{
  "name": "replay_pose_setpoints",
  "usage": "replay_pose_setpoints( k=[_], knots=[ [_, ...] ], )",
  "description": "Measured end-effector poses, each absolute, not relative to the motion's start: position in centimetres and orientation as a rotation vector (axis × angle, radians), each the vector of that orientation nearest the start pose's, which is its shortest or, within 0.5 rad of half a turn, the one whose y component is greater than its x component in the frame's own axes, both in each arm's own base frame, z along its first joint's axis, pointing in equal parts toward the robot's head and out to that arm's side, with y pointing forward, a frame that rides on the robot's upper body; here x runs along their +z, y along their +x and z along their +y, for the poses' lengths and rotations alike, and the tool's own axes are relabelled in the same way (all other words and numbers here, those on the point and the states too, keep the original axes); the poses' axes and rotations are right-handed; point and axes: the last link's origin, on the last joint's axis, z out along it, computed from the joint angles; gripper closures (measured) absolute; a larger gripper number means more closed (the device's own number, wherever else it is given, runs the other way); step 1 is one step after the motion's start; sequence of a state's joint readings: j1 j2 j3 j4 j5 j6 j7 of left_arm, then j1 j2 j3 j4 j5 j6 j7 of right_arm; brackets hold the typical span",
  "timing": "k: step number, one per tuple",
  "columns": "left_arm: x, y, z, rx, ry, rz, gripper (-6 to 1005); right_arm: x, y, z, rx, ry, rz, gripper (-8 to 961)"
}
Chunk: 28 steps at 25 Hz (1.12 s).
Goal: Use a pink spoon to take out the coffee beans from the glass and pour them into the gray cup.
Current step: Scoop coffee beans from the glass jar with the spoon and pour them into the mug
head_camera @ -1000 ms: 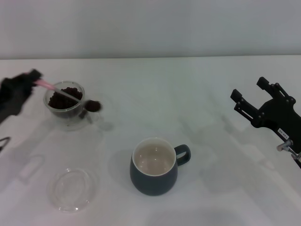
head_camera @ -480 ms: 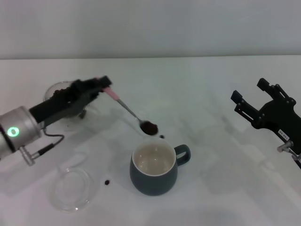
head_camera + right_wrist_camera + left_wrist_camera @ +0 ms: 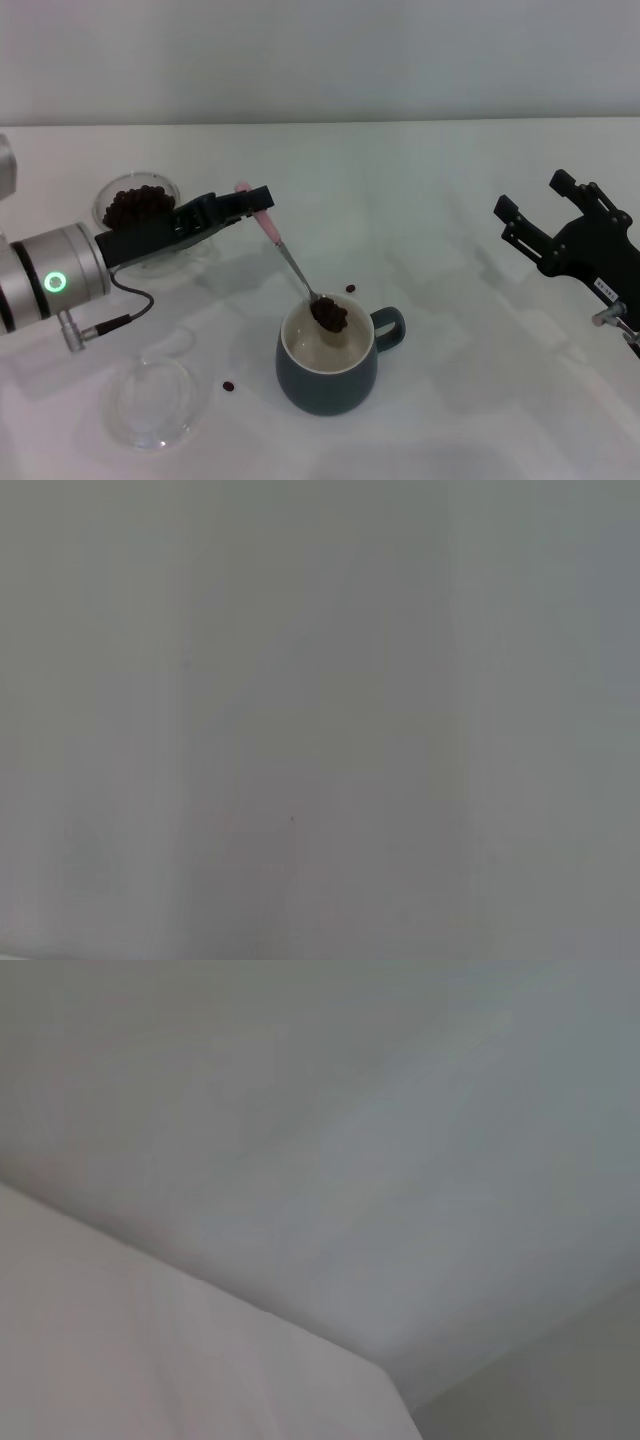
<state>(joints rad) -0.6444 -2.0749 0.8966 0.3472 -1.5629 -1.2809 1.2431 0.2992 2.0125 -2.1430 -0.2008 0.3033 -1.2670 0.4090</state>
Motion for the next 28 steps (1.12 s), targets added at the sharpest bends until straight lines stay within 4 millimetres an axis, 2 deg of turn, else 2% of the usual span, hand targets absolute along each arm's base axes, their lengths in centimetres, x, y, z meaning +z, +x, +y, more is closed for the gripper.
replay_pose_setpoints(
  k=[6, 12, 20, 25, 28],
  knots=[
    [-3.9, -22.3, 36.3, -1.033, -2.474, -1.375, 870, -2.0, 33.6, 28.5, 0.826, -1.876, 0.56, 78],
    [-4.0, -21.1, 36.3, -0.932, -2.617, -1.185, 870, -2.0, 33.6, 28.5, 0.826, -1.874, 0.562, 77],
    [-3.7, -20.4, 36.4, -0.918, -2.683, -0.97, 869, -2.0, 33.7, 28.3, 0.826, -1.87, 0.567, 77],
    [-2.7, -20.3, 36.2, -1.05, -2.627, -0.982, 870, -2.0, 33.7, 28.3, 0.827, -1.87, 0.568, 77],
    [-1.1, -20.9, 35.7, -1.204, -2.517, -1.01, 870, -2.1, 33.6, 28.3, 0.83, -1.87, 0.568, 77]
  ],
)
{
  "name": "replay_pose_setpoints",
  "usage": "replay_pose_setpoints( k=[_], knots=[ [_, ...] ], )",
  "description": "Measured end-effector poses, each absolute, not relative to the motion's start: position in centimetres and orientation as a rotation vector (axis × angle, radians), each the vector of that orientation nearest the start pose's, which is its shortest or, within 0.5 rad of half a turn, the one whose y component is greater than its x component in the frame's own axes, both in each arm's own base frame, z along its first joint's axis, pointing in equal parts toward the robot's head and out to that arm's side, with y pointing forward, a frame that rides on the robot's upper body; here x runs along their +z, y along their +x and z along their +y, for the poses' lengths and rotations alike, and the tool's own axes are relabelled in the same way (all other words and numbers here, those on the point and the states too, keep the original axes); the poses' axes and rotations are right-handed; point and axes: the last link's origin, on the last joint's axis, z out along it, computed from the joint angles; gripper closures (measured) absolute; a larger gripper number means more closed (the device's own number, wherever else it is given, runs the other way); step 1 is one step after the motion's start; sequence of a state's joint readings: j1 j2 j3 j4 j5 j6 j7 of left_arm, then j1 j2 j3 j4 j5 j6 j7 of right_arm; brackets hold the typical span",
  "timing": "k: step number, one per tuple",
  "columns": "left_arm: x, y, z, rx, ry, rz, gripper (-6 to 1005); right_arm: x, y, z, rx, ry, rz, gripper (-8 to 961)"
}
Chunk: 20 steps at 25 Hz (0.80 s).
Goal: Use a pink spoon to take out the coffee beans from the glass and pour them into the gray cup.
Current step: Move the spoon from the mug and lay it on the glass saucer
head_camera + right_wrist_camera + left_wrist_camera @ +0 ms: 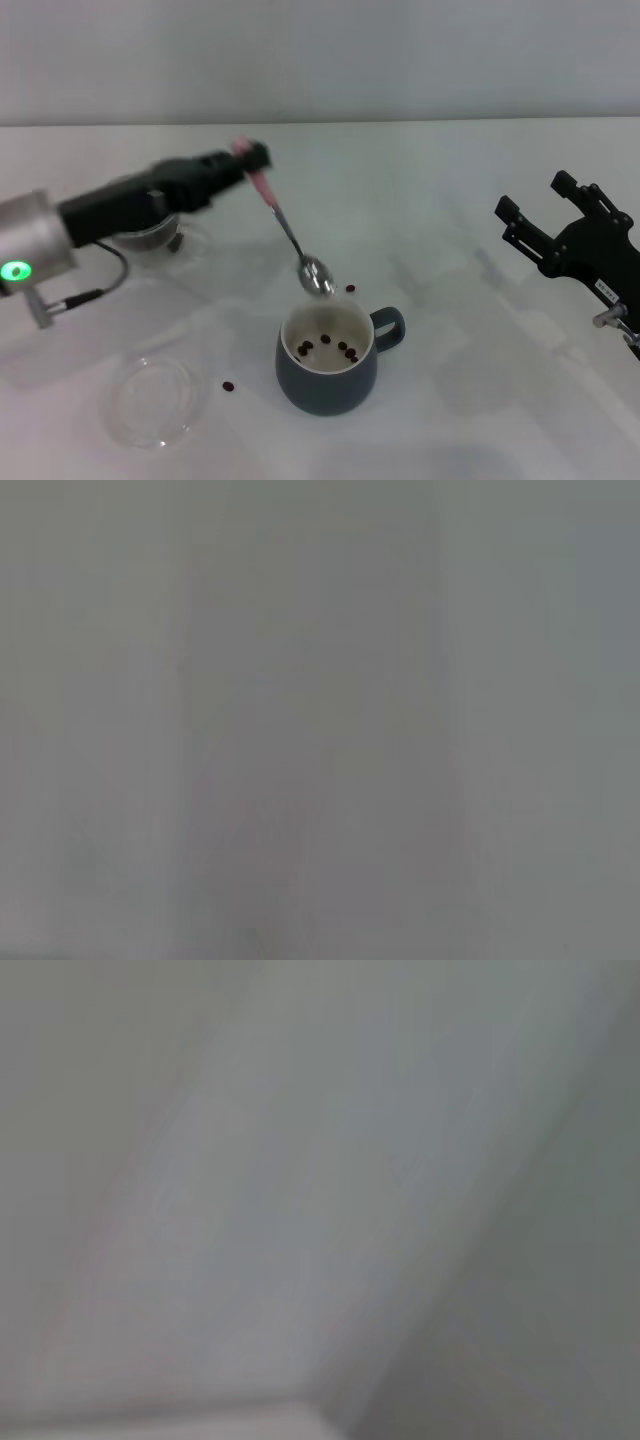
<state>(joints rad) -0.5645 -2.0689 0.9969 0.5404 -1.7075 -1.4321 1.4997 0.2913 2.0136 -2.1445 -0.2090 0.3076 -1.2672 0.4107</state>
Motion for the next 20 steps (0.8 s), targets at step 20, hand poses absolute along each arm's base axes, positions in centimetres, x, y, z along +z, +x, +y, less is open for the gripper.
replay_pose_setpoints(
  k=[20],
  knots=[
    [3.8, -37.8, 22.3, -1.392, -1.639, -1.565, 870, -1.9, 33.4, 28.7, 0.834, -1.859, 0.556, 77]
  ],
)
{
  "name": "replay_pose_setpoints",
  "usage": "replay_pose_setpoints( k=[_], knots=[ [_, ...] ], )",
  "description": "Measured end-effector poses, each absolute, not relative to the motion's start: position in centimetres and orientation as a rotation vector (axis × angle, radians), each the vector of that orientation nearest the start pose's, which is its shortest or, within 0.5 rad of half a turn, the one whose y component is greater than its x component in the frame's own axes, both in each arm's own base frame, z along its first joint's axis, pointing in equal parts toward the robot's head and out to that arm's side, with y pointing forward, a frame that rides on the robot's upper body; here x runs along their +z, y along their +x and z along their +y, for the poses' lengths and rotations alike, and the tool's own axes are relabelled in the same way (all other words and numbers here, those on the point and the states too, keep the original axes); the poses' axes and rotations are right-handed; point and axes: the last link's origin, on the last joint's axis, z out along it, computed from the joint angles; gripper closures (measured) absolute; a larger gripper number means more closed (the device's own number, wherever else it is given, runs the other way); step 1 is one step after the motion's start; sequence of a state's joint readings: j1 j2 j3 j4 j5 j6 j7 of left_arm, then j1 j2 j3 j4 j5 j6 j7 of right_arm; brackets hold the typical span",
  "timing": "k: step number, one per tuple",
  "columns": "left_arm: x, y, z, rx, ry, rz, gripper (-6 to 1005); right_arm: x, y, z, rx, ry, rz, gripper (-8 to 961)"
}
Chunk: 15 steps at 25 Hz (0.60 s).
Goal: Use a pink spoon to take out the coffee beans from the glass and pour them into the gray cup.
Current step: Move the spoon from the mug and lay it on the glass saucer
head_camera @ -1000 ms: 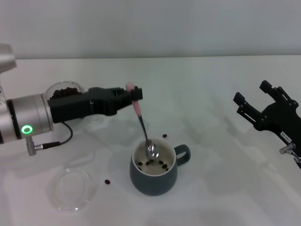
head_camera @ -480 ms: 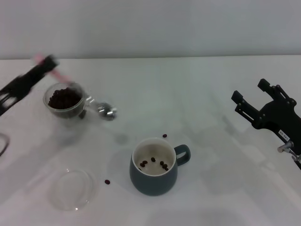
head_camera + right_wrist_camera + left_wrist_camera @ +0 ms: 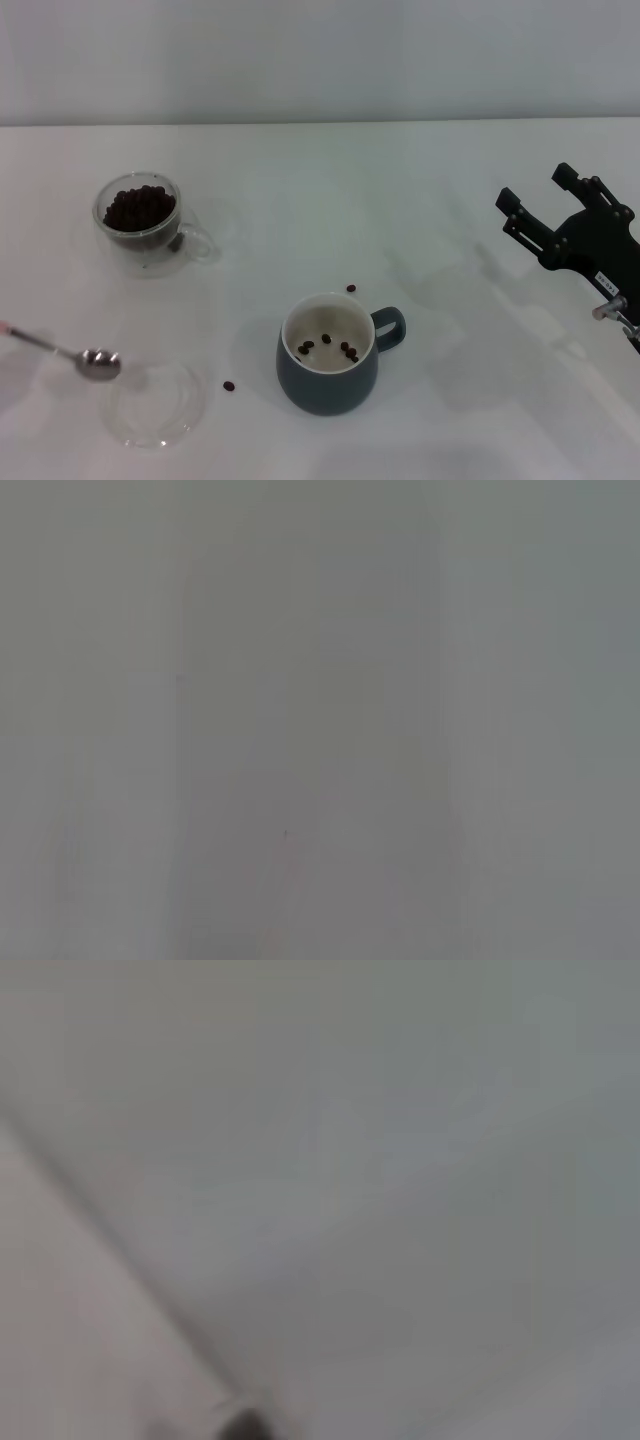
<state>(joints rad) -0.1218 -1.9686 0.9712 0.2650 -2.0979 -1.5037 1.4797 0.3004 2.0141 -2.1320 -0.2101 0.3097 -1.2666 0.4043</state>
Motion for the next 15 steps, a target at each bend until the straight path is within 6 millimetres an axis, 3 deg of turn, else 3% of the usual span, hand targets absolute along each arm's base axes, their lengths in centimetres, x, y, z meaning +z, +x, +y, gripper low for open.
replay_pose_setpoints(
  k=[5, 15],
  knots=[
    [3.5, -38.8, 21.9, -1.314, -1.627, -1.619, 869, -1.9, 33.4, 28.9, 0.828, -1.861, 0.558, 77],
    [0.7, -38.1, 24.8, -1.16, -1.709, -1.64, 870, -1.9, 33.5, 28.9, 0.822, -1.861, 0.564, 77]
  ],
)
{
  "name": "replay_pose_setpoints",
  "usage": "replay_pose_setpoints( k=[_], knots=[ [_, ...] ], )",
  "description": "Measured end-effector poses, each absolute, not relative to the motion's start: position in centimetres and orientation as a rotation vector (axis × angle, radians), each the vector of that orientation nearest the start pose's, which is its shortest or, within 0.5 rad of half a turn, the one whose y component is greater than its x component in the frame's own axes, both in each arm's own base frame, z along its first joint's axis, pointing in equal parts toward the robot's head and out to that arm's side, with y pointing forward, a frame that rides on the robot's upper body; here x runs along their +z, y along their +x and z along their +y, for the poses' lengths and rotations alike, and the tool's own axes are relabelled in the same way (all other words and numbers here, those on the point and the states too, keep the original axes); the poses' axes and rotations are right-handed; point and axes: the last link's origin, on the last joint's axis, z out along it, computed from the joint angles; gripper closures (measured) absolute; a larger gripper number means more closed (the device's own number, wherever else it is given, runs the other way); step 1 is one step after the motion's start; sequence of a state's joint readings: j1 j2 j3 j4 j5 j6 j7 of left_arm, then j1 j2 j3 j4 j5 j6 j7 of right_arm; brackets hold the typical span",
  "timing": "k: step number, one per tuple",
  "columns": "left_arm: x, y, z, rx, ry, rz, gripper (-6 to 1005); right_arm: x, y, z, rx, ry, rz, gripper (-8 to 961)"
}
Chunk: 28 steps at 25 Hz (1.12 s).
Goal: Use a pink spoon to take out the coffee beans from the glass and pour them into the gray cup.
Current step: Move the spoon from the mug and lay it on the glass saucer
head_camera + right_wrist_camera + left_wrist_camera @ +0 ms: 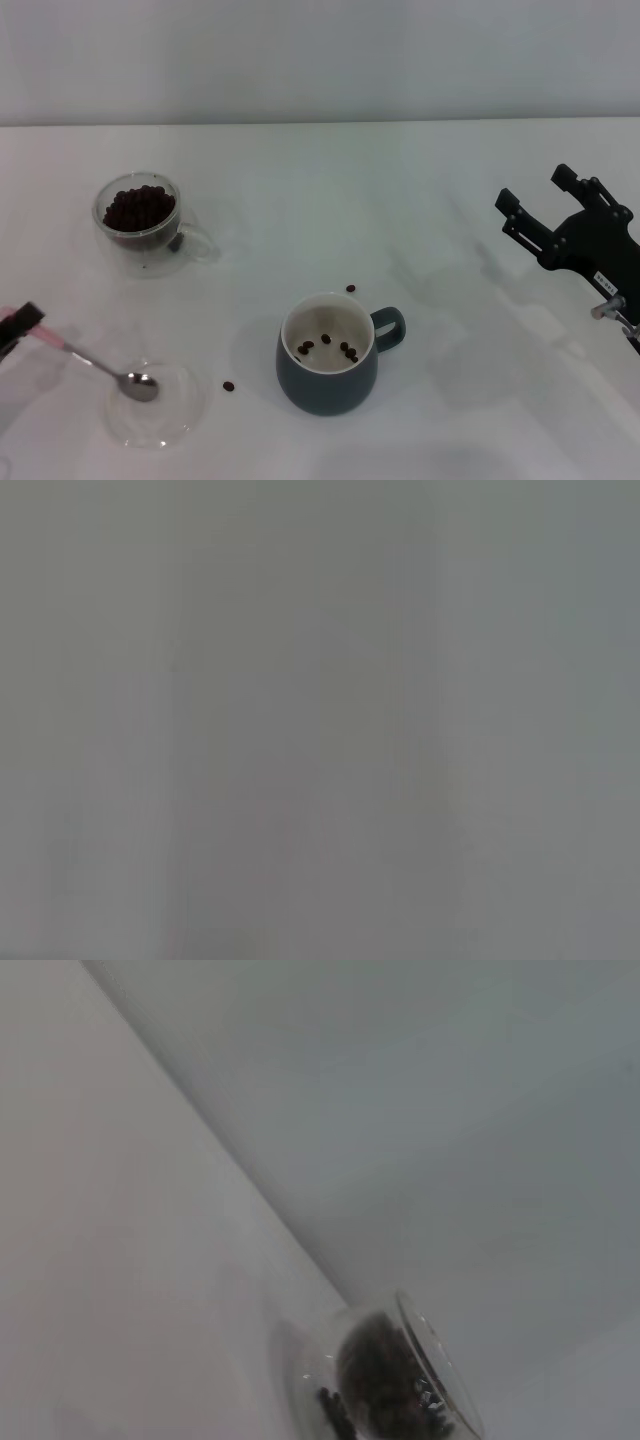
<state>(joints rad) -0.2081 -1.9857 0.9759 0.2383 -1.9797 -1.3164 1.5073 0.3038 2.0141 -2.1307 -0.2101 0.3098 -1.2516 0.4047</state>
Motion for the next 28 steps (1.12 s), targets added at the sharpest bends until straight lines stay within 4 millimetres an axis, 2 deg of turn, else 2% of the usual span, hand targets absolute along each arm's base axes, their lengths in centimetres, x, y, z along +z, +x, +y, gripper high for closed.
replay_pose_setpoints(
  k=[6, 13, 21, 28],
  knots=[
    [-1.2, -36.7, 26.1, -1.1, -1.809, -1.598, 870, -1.9, 33.6, 28.8, 0.823, -1.859, 0.571, 77],
    [-2.2, -35.9, 26.2, -1.054, -1.913, -1.453, 869, -1.9, 33.6, 28.8, 0.823, -1.859, 0.571, 77],
    [-2.6, -35.4, 26.1, -1.049, -1.935, -1.303, 640, -2.0, 33.3, 29.0, 0.835, -1.861, 0.565, 77],
    [-1.0, -36.8, 25.2, -1.033, -1.802, -1.141, 412, -2.0, 33.2, 29.0, 0.838, -1.861, 0.564, 77]
  ],
)
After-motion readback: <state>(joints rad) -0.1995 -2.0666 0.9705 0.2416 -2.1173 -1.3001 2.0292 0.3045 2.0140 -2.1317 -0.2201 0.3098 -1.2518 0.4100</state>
